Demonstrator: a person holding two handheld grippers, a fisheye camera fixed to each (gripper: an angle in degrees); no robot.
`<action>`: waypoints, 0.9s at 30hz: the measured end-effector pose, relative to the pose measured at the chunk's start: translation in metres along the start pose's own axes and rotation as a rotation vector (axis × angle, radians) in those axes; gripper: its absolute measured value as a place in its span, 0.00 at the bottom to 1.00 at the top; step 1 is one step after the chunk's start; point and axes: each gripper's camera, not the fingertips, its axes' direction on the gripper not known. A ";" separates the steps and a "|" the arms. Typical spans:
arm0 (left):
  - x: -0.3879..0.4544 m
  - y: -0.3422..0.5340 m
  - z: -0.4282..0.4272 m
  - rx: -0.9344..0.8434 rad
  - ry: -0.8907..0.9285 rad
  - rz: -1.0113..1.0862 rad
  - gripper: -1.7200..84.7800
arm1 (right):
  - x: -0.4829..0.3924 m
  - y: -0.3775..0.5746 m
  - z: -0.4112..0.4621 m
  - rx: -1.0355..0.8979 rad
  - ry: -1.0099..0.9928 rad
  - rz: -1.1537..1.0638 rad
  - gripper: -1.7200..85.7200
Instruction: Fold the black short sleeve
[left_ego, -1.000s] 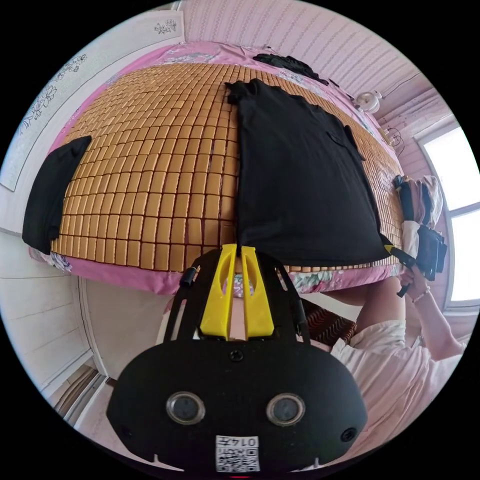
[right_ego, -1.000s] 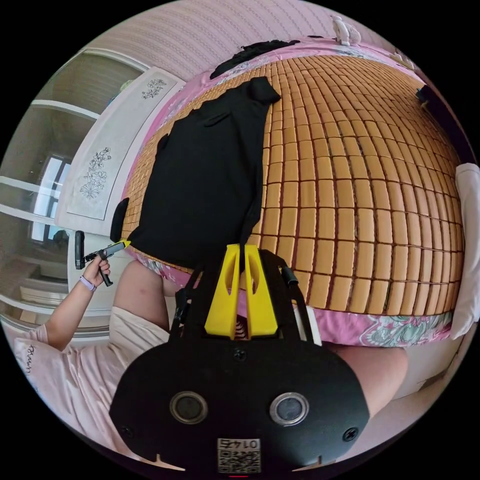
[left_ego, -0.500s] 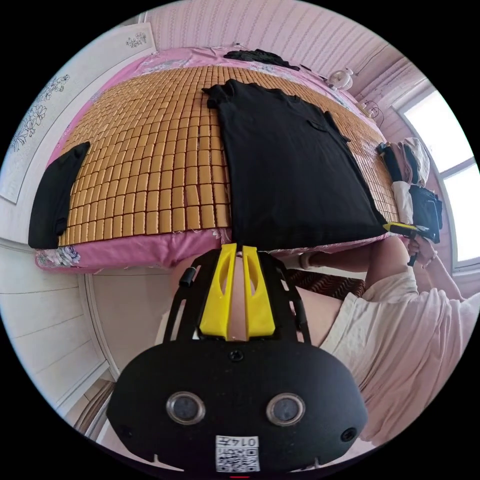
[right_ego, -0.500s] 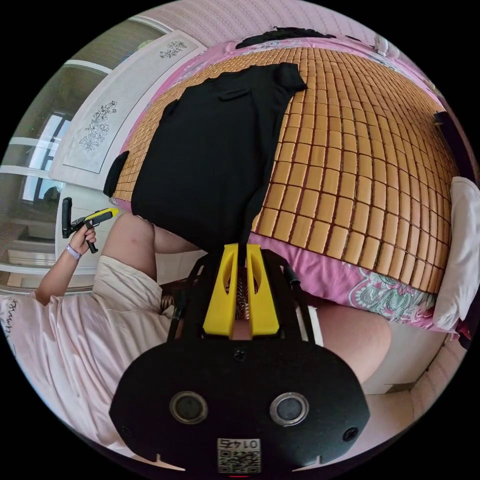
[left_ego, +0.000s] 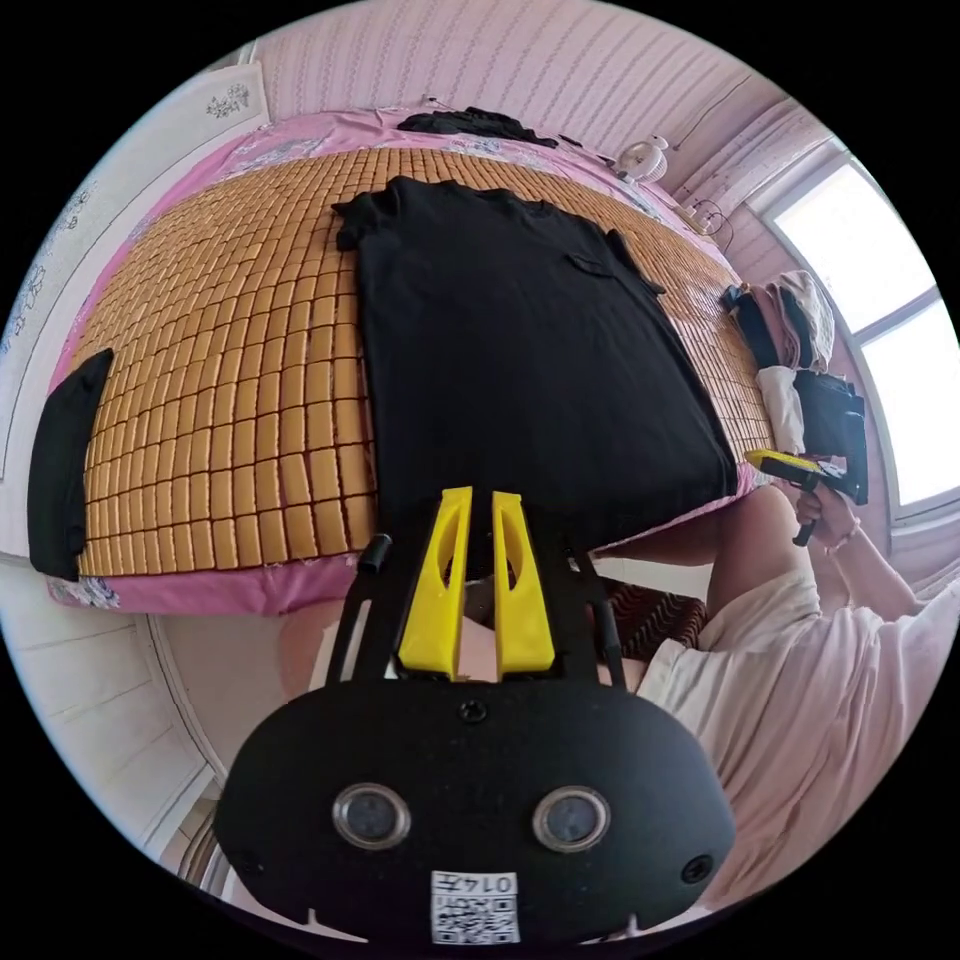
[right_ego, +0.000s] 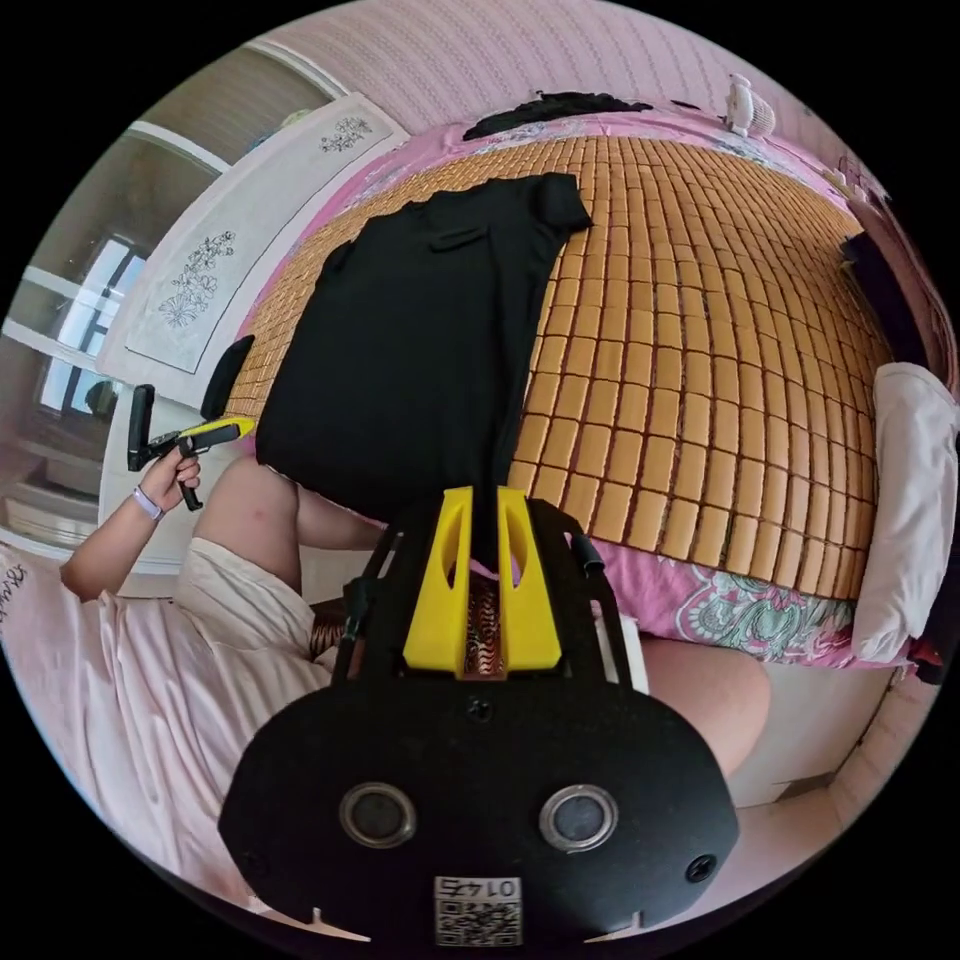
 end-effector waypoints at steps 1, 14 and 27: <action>0.004 -0.010 0.012 -0.014 -0.005 0.010 0.06 | -0.001 -0.004 0.008 -0.010 0.025 -0.035 0.05; 0.001 -0.048 0.085 -0.134 -0.100 0.067 0.01 | -0.007 -0.029 0.109 -0.209 0.277 -0.382 0.01; -0.030 -0.068 0.121 -0.267 -0.071 -0.038 0.01 | 0.037 -0.060 0.162 -0.345 0.327 -0.161 0.01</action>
